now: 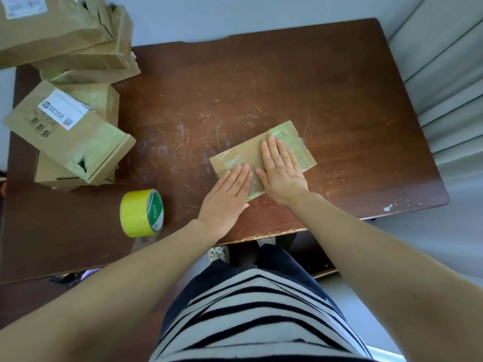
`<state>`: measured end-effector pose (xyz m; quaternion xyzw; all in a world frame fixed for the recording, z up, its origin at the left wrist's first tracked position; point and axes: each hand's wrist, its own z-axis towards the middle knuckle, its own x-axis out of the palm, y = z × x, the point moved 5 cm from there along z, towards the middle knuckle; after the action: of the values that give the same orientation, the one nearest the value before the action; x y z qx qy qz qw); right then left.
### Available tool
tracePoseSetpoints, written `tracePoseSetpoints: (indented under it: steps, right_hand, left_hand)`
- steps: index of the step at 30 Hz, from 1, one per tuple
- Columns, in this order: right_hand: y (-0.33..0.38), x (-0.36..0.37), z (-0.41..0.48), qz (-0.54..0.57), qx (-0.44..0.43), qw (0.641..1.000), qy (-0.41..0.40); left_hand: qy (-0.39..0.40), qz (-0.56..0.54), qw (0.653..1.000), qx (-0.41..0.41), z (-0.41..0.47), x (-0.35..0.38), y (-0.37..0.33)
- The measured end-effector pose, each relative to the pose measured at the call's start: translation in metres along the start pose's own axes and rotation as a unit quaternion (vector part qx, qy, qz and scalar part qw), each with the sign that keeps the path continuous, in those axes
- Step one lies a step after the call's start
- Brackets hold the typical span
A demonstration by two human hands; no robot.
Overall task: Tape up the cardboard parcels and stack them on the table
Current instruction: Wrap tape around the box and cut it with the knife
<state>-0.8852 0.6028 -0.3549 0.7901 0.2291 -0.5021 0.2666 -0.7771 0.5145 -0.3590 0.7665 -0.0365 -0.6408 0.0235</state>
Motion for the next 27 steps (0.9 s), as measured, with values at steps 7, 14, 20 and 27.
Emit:
tracePoseSetpoints:
  steps: [7,14,20,27]
  right_hand:
    - [0.000,0.000,0.000,-0.001,-0.001,1.000,-0.010]
    - [0.000,0.001,0.000,-0.010,-0.001,1.000,-0.016]
    - [-0.001,0.001,0.001,-0.008,0.002,1.000,-0.024]
    - [-0.001,0.003,0.002,-0.016,0.006,1.000,-0.024]
  left_hand:
    - [0.027,-0.051,0.997,-0.054,0.022,-0.014,0.015]
    - [-0.051,0.035,0.998,0.009,0.001,-0.008,-0.007]
    - [0.021,-0.047,0.997,-0.054,0.008,-0.012,0.025]
    - [0.010,-0.035,0.997,-0.068,-0.005,-0.007,-0.003]
